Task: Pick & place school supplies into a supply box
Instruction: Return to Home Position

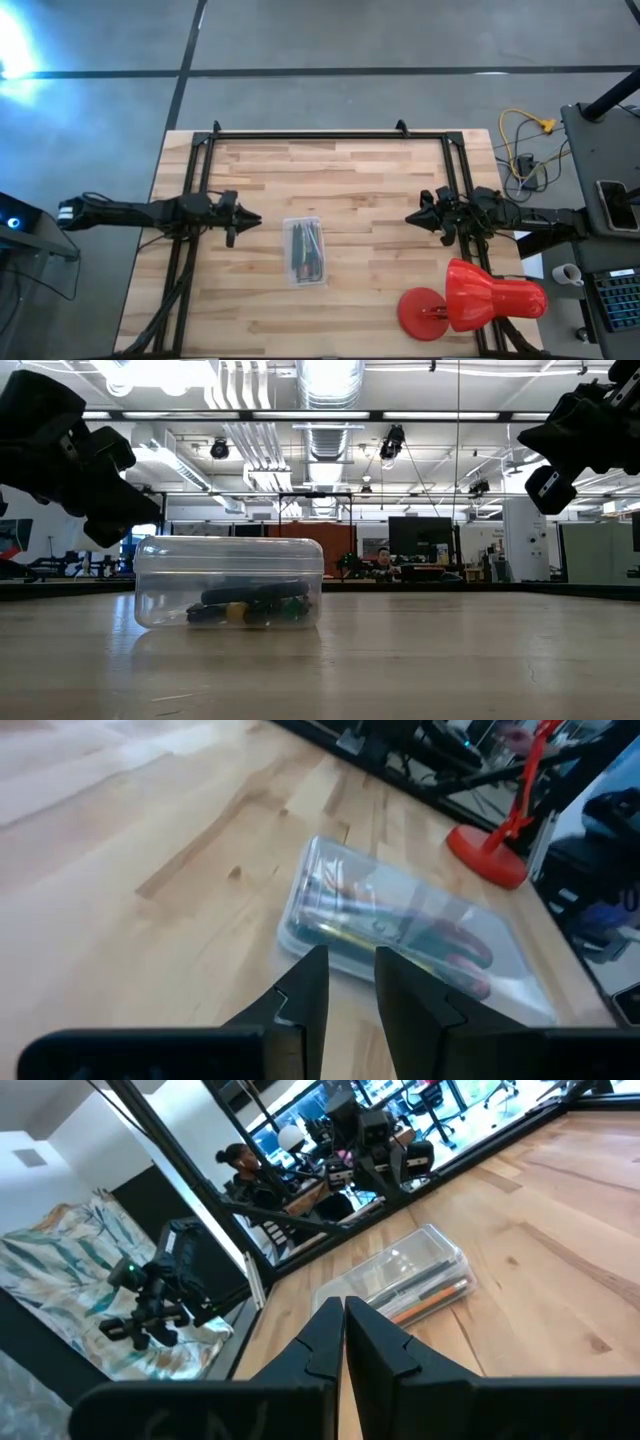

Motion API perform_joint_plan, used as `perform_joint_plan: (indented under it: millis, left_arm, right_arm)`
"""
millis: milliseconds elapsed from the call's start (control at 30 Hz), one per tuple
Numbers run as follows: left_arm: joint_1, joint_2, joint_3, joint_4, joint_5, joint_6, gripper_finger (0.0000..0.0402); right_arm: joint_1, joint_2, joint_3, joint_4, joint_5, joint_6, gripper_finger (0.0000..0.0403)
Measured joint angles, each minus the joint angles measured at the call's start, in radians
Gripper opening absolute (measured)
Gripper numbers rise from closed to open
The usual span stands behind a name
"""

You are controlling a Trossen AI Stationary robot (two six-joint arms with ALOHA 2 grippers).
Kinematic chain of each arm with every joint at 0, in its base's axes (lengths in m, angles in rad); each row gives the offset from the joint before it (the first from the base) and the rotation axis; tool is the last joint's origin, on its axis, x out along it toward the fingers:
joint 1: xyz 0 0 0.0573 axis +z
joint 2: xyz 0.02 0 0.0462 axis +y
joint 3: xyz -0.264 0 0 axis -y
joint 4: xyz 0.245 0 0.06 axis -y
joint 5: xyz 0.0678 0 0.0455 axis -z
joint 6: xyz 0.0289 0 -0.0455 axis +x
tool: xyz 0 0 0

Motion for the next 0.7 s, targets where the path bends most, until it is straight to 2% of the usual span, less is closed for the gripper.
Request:
perform_joint_plan:
  millis: [700]
  left_arm:
    - [0.0,0.106,0.0,0.0,0.0,0.0,0.0069]
  right_arm:
    - [0.0,0.0,0.0,0.0,0.0,0.0,0.0008]
